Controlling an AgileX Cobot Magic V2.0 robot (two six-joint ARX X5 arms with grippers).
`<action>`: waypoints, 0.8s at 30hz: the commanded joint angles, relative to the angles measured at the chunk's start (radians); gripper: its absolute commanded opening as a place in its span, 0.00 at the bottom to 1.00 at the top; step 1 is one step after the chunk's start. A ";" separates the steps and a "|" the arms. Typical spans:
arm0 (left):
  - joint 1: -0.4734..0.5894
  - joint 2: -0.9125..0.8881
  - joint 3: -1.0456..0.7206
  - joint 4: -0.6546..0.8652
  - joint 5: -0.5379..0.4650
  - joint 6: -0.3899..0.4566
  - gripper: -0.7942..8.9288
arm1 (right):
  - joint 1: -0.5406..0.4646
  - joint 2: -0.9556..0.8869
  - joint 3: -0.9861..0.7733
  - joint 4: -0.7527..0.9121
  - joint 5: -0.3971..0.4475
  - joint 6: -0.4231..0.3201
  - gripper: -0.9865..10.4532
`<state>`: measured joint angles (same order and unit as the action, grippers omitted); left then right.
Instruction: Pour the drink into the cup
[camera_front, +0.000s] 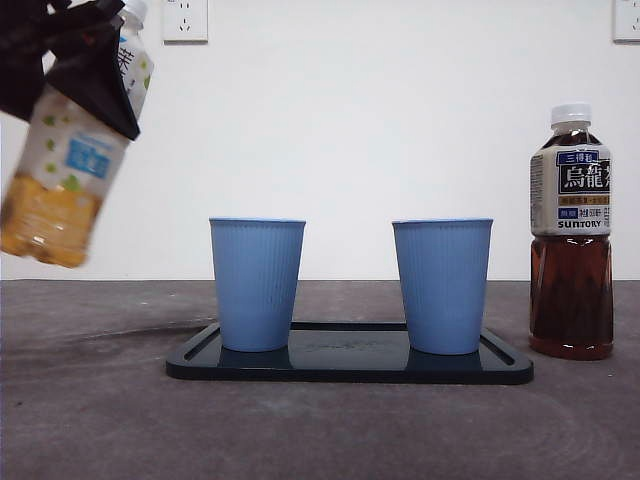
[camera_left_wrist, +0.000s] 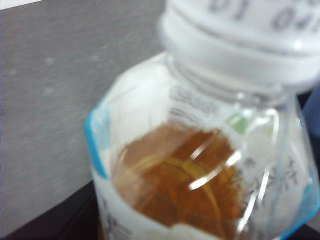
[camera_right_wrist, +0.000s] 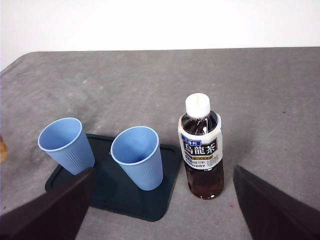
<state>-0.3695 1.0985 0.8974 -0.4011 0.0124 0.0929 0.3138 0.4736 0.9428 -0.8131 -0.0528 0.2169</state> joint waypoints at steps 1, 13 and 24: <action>-0.025 0.035 0.107 -0.082 -0.092 0.112 0.33 | 0.005 0.006 0.016 0.004 0.001 0.007 0.47; -0.190 0.267 0.383 -0.362 -0.489 0.260 0.33 | 0.005 0.006 0.012 0.000 0.001 0.008 0.47; -0.324 0.491 0.486 -0.484 -0.765 0.289 0.33 | 0.005 0.006 0.011 -0.025 0.000 0.007 0.47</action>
<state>-0.6800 1.5764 1.3464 -0.8925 -0.7032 0.3550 0.3138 0.4736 0.9428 -0.8413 -0.0528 0.2172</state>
